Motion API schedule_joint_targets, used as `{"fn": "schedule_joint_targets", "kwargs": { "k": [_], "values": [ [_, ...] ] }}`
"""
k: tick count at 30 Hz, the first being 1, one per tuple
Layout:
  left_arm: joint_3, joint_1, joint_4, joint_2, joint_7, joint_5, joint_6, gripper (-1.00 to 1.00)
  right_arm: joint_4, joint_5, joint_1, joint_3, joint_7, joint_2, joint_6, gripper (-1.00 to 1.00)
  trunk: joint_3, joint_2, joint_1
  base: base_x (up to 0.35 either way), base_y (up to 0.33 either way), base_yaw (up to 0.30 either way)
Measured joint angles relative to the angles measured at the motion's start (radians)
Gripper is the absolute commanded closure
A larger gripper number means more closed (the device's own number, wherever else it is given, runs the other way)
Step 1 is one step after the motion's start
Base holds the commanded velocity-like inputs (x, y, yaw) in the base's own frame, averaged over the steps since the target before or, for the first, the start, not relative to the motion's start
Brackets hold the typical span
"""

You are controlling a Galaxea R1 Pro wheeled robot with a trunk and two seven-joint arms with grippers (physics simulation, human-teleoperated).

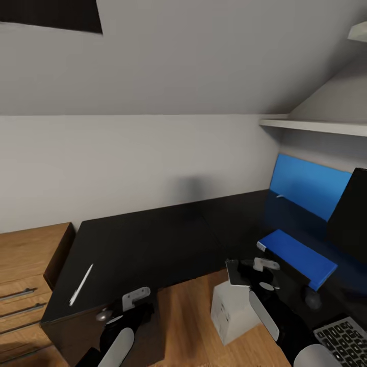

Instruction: In the bedroom, organize the workspace by keeping the computer under the desk, ensuring the monitor is on the desk, placing the keyboard on the desk next to the monitor, placing the mouse on the desk next to the keyboard, moving the folder from the swivel chair onto the desk next to the mouse, stacking the notebook on top of the folder with the pen on top of the notebook, and positioning the swivel chair next to the desk.

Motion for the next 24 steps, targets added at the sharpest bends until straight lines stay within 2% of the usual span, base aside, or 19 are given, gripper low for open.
{"fn": "schedule_joint_targets", "kwargs": {
  "k": [9,11,16,19,23,24],
  "values": [
    [0.0,0.0,0.0,0.0,0.0,0.001,0.0,-1.0,0.0,0.0,0.0,0.001,0.002,0.003,0.0,-1.0,0.009,0.0,0.0,-0.308,0.059,0.0],
    [-0.001,0.0,-0.002,0.0,0.001,-0.001,-0.001,-1.0,0.0,-0.001,0.0,0.014,0.003,0.004,0.0,-1.0,0.01,0.0,0.0,-0.123,0.008,0.0],
    [-0.009,0.0,-0.006,-0.007,0.003,0.001,-0.001,-1.0,0.0,-0.001,0.0,0.082,0.002,0.005,-0.001,-1.0,0.01,0.0,-0.001,-0.039,0.003,0.0],
    [-0.006,0.0,-0.007,-0.011,0.005,0.003,-0.002,-1.0,0.0,-0.003,0.001,0.104,0.003,0.006,-0.001,-1.0,0.01,0.0,-0.001,-0.008,0.001,0.0],
    [-0.006,0.0,-0.007,-0.013,0.006,0.003,-0.003,-1.0,0.0,-0.007,0.002,0.111,0.003,0.012,-0.04,-1.0,0.001,-0.021,0.011,-0.001,0.0,0.0],
    [-0.006,0.0,-0.006,-0.014,0.006,0.004,-0.003,-1.0,0.0,-0.008,0.003,0.113,0.003,0.023,-0.065,-1.0,-0.002,-0.028,0.015,0.0,0.0,0.0]
  ]
}}
